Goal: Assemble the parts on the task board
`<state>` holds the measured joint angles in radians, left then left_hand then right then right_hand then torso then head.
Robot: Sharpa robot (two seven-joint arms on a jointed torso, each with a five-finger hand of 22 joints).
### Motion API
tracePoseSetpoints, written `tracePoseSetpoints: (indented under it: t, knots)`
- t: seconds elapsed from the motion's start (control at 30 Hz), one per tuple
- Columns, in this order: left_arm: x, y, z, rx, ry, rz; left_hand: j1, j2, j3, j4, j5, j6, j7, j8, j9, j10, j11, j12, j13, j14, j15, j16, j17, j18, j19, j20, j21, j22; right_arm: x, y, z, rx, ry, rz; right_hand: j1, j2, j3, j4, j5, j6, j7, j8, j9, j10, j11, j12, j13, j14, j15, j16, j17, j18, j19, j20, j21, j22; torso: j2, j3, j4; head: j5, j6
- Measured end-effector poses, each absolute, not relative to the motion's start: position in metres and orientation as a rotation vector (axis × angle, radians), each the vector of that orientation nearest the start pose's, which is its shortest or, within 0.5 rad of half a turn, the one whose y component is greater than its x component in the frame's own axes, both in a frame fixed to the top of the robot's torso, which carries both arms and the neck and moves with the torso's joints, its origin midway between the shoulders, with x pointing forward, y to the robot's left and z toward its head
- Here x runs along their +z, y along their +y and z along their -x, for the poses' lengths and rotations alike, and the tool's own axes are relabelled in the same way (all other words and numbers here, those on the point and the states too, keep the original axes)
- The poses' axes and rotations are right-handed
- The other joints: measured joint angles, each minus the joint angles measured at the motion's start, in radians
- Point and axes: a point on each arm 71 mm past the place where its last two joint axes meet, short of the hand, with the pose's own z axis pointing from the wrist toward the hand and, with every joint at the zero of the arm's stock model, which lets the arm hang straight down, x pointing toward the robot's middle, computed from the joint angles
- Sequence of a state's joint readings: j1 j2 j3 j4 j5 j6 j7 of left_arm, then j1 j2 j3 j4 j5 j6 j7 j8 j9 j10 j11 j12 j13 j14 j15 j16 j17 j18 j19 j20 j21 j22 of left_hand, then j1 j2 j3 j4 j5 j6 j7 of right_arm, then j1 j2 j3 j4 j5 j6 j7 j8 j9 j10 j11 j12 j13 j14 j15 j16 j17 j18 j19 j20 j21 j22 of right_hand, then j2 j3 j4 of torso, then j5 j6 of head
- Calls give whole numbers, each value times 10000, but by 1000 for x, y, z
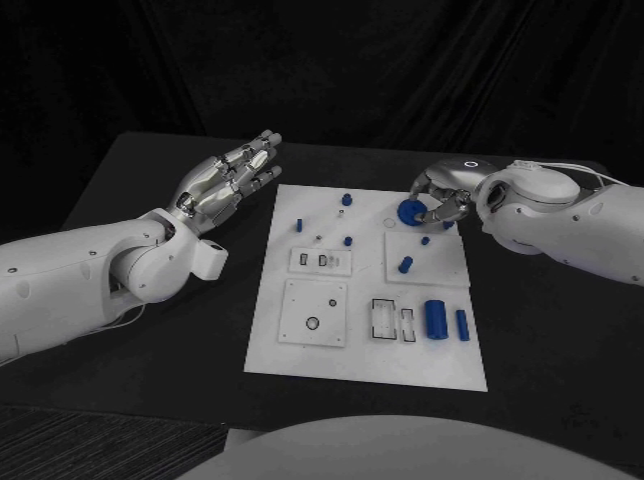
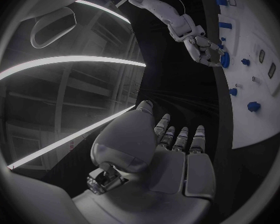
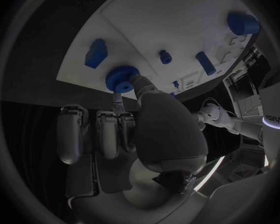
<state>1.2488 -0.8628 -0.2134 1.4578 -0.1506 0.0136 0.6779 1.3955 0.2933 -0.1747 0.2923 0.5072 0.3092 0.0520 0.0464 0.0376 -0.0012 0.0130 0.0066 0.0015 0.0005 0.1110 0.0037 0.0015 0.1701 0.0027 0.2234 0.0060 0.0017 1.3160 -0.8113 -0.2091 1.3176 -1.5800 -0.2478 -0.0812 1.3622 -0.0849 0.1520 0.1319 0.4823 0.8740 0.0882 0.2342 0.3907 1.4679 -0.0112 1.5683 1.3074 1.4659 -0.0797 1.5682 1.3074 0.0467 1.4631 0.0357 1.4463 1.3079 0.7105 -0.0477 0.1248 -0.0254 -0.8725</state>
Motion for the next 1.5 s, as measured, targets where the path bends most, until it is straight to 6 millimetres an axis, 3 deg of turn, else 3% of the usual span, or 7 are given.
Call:
tracePoseSetpoints:
  t: [0.4, 0.63, 0.97, 1.3, 1.5]
  knots:
    - [-199, 221, -474, -18376, 14720, 7482, 40, -40, 0, 0, 0, 0, 0, 0, 0, -3, 2, 0, 2, 0, 0, 0, 2, 1, -37, 37, 0, 0, -170, -203, -514, 4677, 16495, 4113, -76, 70, -14, -12, -78, -3, -3, 0, 0, 0, 0, 0, 0, 0, 0, 0, 0, 0, 0, 0, 58, -2, -6, -11, -7, -20, 0]
    - [-199, 220, -474, -18424, 14741, 7472, 40, -40, 0, 0, 0, 0, 0, 0, 0, -3, 2, 0, -4, 0, 0, 0, -2, 0, -37, 36, 0, 1, -169, -175, -514, 5151, 16422, 4562, -79, 69, -15, -12, -79, -4, -4, 0, 0, 0, 0, 0, 0, 0, 1, 0, 0, 0, 0, 0, 58, -2, -6, -11, 5, -44, 0]
    - [-198, 222, -473, -18417, 14733, 7495, 40, -40, 0, 0, 0, 0, 0, 0, 0, -4, 1, 0, -6, -37, 36, 0, -6, 1, -37, 36, 0, 1, -171, -148, -520, 5413, 16473, 4969, -80, 67, -17, -12, -155, -5, -5, 1, 0, 0, 0, 0, 0, 0, 1, 0, -1, 0, 0, 0, 58, -3, -2, -13, 17, -51, 0]
    - [-198, 221, -473, -18443, 14742, 7482, 40, -40, 0, 0, 0, 0, 0, 39, 0, -4, 1, 0, -4, 0, 73, 0, -5, 1, -38, 36, 0, 1, -173, -133, -527, 5444, 16608, 5223, -79, 63, -17, -10, -234, -6, -6, 2, 0, 0, 0, 0, 0, 0, 1, 0, -1, 0, 0, 0, 58, -4, 5, -6, 17, -87, 0]
    - [-198, 220, -473, -18456, 14749, 7472, 39, -39, 0, 0, 0, 0, 0, 39, 0, -4, 1, 0, -2, 0, 73, 0, -3, 1, 0, 73, 0, 1, -179, -128, -529, 5398, 16758, 5338, -105, 29, 56, -22, -309, -95, -94, 115, 1, 0, 0, 0, -1, 0, 1, 0, -1, 0, 0, 0, 7, -5, 2, -7, 18, -106, 0]
